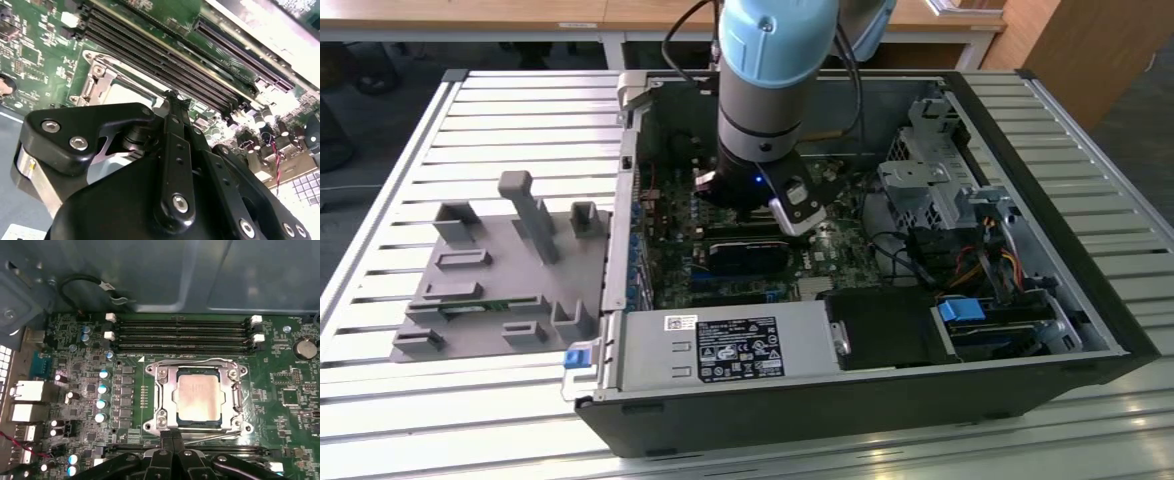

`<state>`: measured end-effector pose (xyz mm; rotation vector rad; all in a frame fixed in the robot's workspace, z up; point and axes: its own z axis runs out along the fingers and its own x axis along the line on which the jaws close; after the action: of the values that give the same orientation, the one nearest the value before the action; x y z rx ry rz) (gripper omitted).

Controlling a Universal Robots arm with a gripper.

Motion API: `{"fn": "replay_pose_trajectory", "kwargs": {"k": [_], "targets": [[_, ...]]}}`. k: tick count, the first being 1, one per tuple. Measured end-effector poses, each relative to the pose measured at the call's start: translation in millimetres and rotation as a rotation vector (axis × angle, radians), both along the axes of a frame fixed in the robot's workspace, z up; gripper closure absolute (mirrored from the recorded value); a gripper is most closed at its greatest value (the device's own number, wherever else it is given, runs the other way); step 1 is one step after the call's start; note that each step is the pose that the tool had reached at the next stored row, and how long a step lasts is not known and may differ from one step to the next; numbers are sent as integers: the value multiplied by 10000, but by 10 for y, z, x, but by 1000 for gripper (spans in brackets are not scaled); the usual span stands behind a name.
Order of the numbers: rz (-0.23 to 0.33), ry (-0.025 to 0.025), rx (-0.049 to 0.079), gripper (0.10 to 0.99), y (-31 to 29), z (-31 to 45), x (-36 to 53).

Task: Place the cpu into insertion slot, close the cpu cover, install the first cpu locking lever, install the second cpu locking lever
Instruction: 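Install the second cpu locking lever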

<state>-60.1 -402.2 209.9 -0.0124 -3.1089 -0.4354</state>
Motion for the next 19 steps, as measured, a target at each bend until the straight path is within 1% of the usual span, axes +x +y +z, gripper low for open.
{"fn": "replay_pose_trajectory", "kwargs": {"k": [3,9,16,18,19], "targets": [[0,0,48,980,-1,-29,-40],[-1,-1,184,980,0,-105,-63],[-1,-1,342,980,-1,-149,-122],[-1,1,412,980,-1,-160,-139],[0,0,491,980,-1,-174,-143]]}}
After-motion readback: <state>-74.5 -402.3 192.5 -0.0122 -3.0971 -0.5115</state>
